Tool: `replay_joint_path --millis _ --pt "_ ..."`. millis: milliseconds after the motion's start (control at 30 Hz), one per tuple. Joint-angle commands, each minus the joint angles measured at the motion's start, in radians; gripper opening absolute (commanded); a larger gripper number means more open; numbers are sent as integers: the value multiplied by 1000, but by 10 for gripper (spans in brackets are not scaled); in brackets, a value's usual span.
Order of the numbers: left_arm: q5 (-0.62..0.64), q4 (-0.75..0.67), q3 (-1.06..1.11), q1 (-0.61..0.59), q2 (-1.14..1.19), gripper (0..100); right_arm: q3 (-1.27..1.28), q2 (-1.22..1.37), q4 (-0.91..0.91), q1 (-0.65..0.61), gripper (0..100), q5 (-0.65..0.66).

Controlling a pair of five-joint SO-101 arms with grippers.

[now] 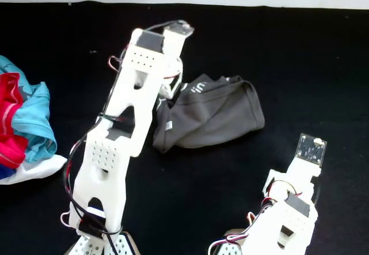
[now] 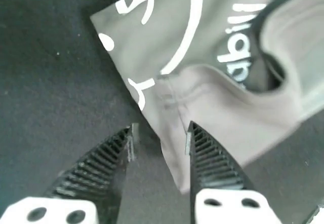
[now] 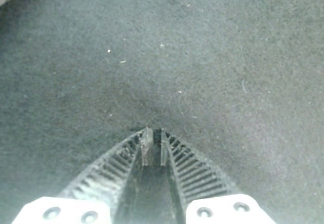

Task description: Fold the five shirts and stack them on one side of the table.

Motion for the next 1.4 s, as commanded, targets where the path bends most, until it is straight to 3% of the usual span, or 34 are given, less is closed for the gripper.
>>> replay_joint_path --millis 0,467,733,867,1167,1367 --pt "-5 -74 59 1 -70 165 7 -1 -16 -7 55 -5" --pt "-3 -232 120 42 -41 161 7 -1 -16 -8 55 -5" --pt "8 -233 116 62 30 159 7 -1 -16 -8 55 -5" --pt "40 -232 116 67 -12 4 7 -1 -16 -8 55 -5" --pt "41 -230 116 70 -133 8 7 -1 -16 -8 55 -5" --pt "83 -176 116 171 -231 8 7 -1 -16 -8 55 -5"
